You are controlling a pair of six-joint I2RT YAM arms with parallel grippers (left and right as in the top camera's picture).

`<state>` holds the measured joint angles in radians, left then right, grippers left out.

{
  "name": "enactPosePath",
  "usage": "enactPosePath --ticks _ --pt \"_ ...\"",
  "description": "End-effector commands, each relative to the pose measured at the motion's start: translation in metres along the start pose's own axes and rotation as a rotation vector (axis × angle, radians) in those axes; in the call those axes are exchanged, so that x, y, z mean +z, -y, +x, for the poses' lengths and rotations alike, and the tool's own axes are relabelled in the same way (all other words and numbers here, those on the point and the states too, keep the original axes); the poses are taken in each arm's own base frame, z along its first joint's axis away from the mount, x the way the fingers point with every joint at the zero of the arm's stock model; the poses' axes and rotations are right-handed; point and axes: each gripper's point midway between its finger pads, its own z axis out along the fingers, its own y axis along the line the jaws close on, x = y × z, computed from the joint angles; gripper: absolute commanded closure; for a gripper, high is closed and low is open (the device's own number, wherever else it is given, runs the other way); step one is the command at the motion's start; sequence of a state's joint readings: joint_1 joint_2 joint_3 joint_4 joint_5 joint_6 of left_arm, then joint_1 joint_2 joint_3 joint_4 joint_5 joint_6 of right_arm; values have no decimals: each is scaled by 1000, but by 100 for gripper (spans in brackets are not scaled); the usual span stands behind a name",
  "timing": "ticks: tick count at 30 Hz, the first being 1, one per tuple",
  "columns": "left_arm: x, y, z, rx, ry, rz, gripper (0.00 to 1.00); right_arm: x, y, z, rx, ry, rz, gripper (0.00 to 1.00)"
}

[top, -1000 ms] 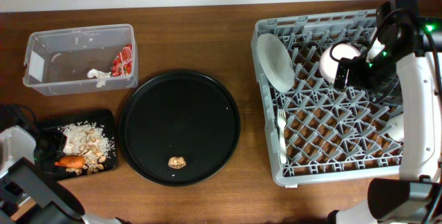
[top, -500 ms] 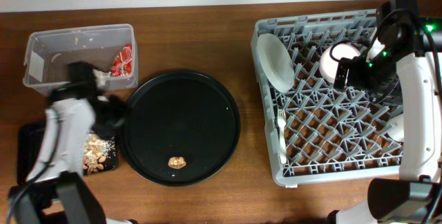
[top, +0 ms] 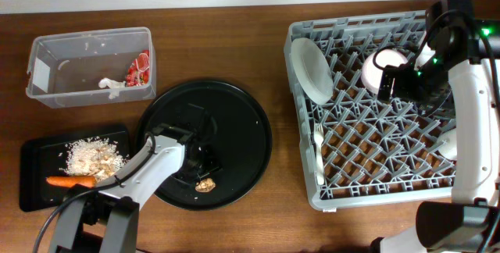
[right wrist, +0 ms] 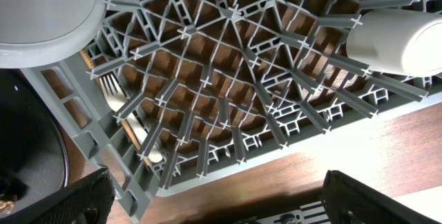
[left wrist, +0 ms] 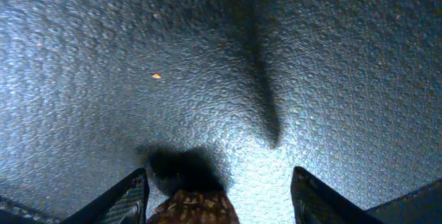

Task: Sort waste into correct bins and load items into the dishwasher rack
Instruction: 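Move left gripper back to the brown shell and grasp it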

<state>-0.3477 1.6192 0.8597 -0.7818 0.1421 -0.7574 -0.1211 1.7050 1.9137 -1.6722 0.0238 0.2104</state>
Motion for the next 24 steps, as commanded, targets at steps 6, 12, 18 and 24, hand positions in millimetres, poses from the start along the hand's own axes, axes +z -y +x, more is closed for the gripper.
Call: enactPosePath --ticks 6,12,18,24 --pt "-1 -18 13 -19 -36 -75 35 -3 1 1 10 7 -7 1" --pt "-1 -20 16 -9 -51 -84 36 -3 1 2 10 6 -7 1" --pt "0 -15 23 27 -55 -89 36 -3 1 2 10 6 -6 1" --pt "1 -7 32 78 -56 -91 44 -3 1 2 10 6 -6 1"
